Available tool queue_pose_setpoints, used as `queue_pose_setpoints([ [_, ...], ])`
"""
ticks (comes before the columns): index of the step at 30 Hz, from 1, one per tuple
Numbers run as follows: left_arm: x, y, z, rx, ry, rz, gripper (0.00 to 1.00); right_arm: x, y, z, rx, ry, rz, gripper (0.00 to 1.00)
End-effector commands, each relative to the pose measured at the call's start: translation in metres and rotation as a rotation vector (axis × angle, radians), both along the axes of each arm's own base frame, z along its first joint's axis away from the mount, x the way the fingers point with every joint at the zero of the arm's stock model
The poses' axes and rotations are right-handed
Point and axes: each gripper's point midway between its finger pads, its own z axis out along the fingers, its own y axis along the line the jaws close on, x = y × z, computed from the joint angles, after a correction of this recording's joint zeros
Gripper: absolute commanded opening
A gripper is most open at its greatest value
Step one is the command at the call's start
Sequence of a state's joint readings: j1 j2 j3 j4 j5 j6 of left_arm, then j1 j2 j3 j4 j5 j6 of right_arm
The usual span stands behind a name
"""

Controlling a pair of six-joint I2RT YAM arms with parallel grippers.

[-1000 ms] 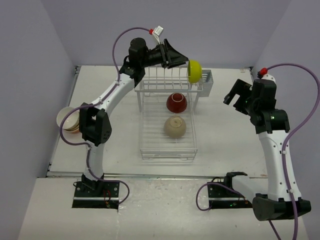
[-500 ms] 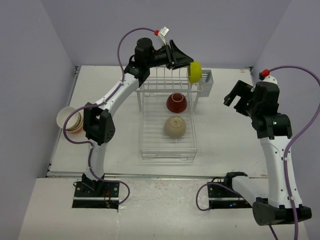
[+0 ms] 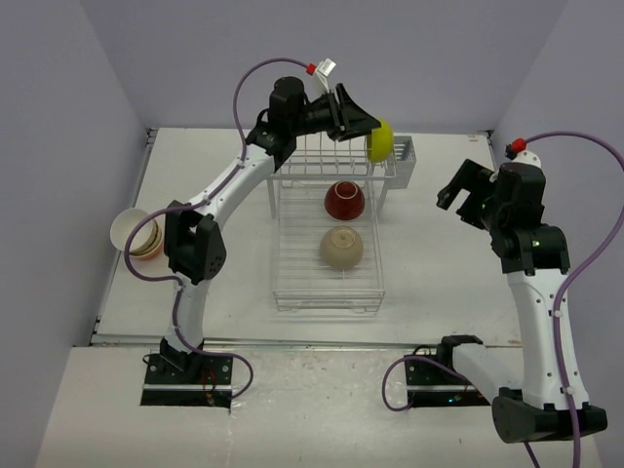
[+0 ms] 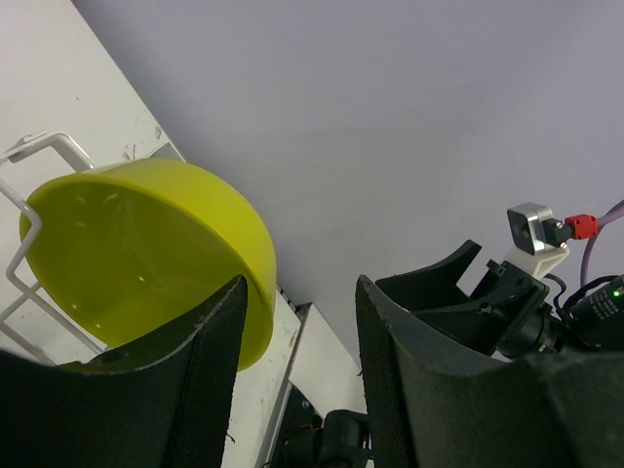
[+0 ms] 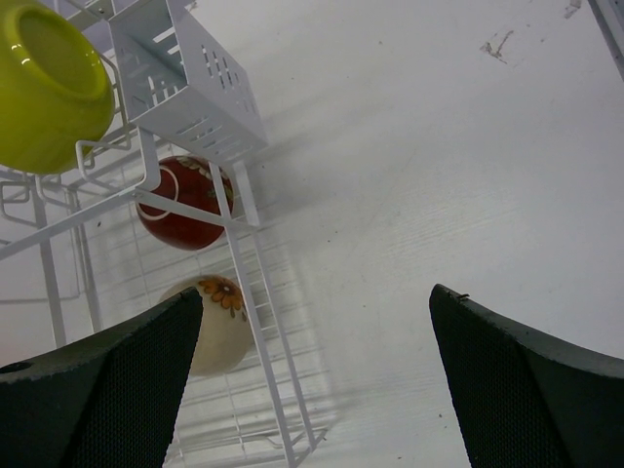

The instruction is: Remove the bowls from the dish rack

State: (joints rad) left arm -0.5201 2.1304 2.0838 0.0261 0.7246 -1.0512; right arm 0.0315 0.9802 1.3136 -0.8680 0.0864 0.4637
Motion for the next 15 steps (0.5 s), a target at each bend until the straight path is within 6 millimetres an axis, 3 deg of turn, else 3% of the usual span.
queue_pose_setpoints([
  [1, -0.002, -0.006, -0.002, 0.01, -0.029, -0.006, 0.49, -0.001, 0.0, 0.004, 0.004, -0.025, 0.002, 0.99],
  [15, 0.002, -0.013, -0.028, 0.063, 0.038, 0.017, 0.47, -0.004, 0.0, 0.011, 0.006, -0.052, 0.009, 0.99],
])
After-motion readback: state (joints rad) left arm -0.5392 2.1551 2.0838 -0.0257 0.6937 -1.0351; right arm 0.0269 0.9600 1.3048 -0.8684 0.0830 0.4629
